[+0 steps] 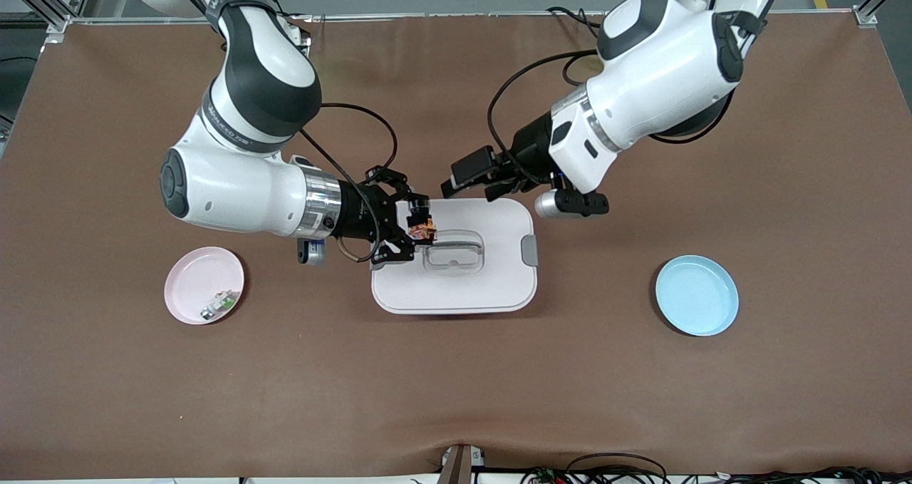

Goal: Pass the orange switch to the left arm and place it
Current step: 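Grasp the switch's orange end with the left gripper above the box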

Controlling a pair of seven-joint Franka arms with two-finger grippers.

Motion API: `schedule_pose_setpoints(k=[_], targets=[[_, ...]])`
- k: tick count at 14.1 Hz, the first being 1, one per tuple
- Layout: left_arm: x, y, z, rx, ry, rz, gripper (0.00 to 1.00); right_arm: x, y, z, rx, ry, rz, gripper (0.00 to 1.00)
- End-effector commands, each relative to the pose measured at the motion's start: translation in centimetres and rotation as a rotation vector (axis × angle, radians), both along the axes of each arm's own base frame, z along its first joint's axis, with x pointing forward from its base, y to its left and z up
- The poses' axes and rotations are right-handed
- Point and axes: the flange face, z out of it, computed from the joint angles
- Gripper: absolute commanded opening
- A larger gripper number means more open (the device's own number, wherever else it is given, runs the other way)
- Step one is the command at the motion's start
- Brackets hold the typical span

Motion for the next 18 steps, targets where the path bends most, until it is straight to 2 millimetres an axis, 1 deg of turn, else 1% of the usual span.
schedule_pose_setpoints(k=[1,3,5,7,9,11,12,13,14,17,18], targets=[[0.6,-1.9,-2.6,-0.028,0.001,0.026,1.0,0.0,-1.0,0.0,0.006,-0.007,0.011,0.0],[0.8,-2.8,-4.0,-0.036,-0.016,0.036,1.0,-0.1,-1.0,0.0,0.006,-0.007,0.015,0.0],[0.5,-4.2,-4.7,-0.052,-0.033,0.047,1.0,-0.1,-1.0,-0.1,0.006,-0.007,0.016,0.0],[0.6,-4.4,-4.8,-0.068,-0.058,0.073,1.0,-0.1,-1.0,0.0,0.007,-0.008,0.016,0.0],[0.2,-5.3,-5.5,-0.066,-0.05,0.062,1.0,-0.1,-1.0,0.0,0.007,-0.008,0.016,0.0],[0.6,-5.4,-6.7,-0.07,-0.043,0.077,1.0,-0.1,-1.0,0.0,0.007,-0.01,0.015,0.0],[0.9,-5.2,-6.6,-0.08,-0.058,0.099,1.0,-0.1,-1.0,-0.1,0.006,-0.009,0.016,0.0],[1.0,-5.4,-7.2,-0.084,-0.065,0.111,1.0,-0.1,-1.0,-0.1,0.006,-0.009,0.016,0.0],[0.5,-6.3,-7.5,-0.083,-0.065,0.099,1.0,-0.1,-1.0,-0.1,0.006,-0.009,0.016,0.0],[0.3,-7.0,-8.8,-0.083,-0.055,0.097,1.0,-0.1,-1.0,-0.1,0.007,-0.013,0.02,0.0],[0.2,-7.2,-8.8,-0.089,-0.066,0.107,1.0,-0.1,-1.0,-0.1,0.007,-0.013,0.02,0.0]])
